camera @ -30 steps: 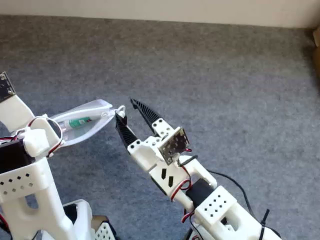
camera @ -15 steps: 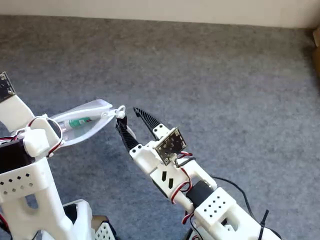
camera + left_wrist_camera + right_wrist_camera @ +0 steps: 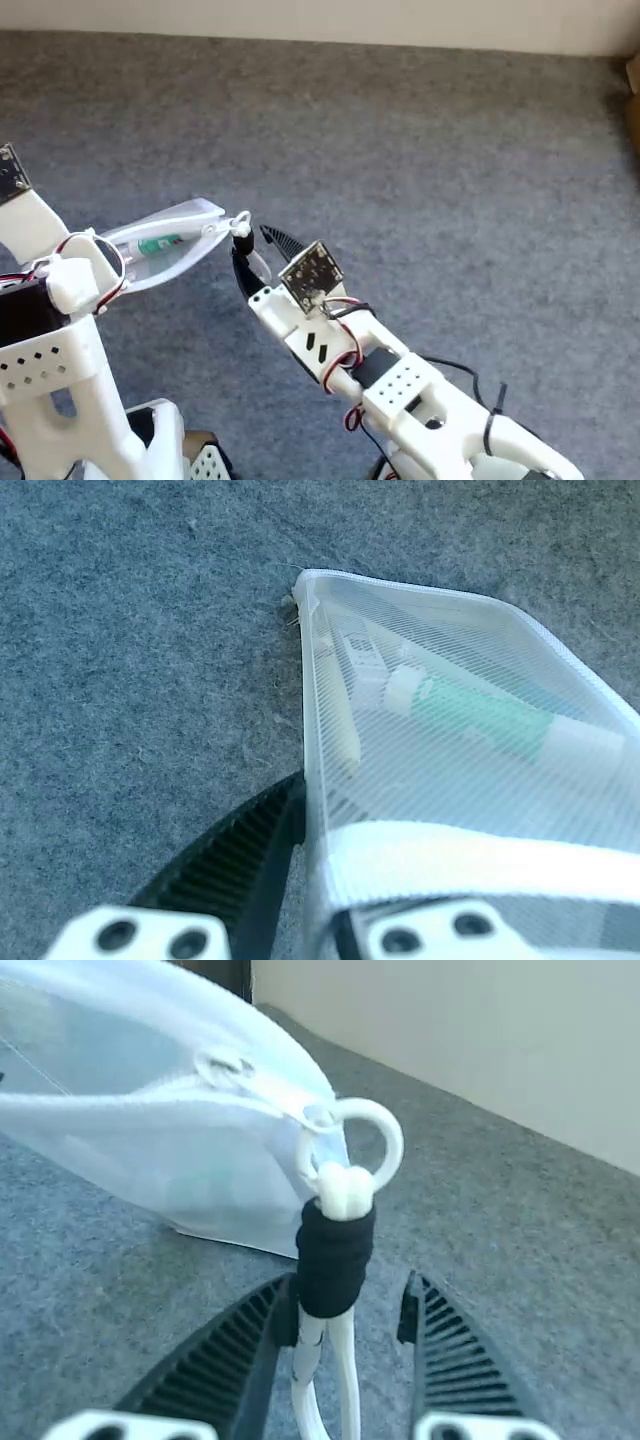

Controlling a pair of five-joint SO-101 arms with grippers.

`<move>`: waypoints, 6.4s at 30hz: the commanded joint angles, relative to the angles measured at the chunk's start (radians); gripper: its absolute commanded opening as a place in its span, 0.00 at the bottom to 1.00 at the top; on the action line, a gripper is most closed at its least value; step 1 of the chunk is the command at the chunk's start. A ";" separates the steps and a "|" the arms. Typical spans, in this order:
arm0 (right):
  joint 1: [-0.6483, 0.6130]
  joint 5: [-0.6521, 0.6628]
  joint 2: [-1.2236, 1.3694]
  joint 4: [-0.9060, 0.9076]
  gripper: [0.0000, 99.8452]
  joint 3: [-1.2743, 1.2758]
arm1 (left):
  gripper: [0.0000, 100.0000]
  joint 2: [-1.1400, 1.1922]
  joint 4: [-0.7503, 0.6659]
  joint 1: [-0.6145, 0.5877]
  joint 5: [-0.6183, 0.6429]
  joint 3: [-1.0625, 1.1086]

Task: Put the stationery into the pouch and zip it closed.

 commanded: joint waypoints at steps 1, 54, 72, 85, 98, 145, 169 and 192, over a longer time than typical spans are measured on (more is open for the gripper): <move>-0.012 0.008 0.001 -0.093 0.16 -0.064 | 0.01 -0.010 -0.023 0.012 -0.012 -0.001; -0.010 0.032 -0.001 -0.105 0.01 -0.065 | 0.01 -0.012 -0.046 0.012 -0.014 0.030; -0.084 0.038 -0.470 0.846 0.00 -0.251 | 0.05 -0.012 -0.041 0.016 -0.152 0.031; -0.114 0.038 -0.739 1.030 0.00 -0.119 | 0.22 -0.016 -0.035 0.018 -0.152 -0.010; -0.110 0.038 -0.989 1.030 0.00 0.077 | 0.22 -0.016 -0.044 0.300 -0.256 -0.074; -0.110 0.040 -1.127 1.030 0.00 0.153 | 0.27 -0.005 -0.416 0.872 -0.468 -0.067; -0.108 0.041 -1.127 1.030 0.00 0.153 | 0.28 -0.016 -0.407 0.964 -0.466 -0.076; 0.168 0.038 -1.129 1.294 0.00 -0.094 | 0.28 -0.018 -0.092 0.737 -0.809 -0.191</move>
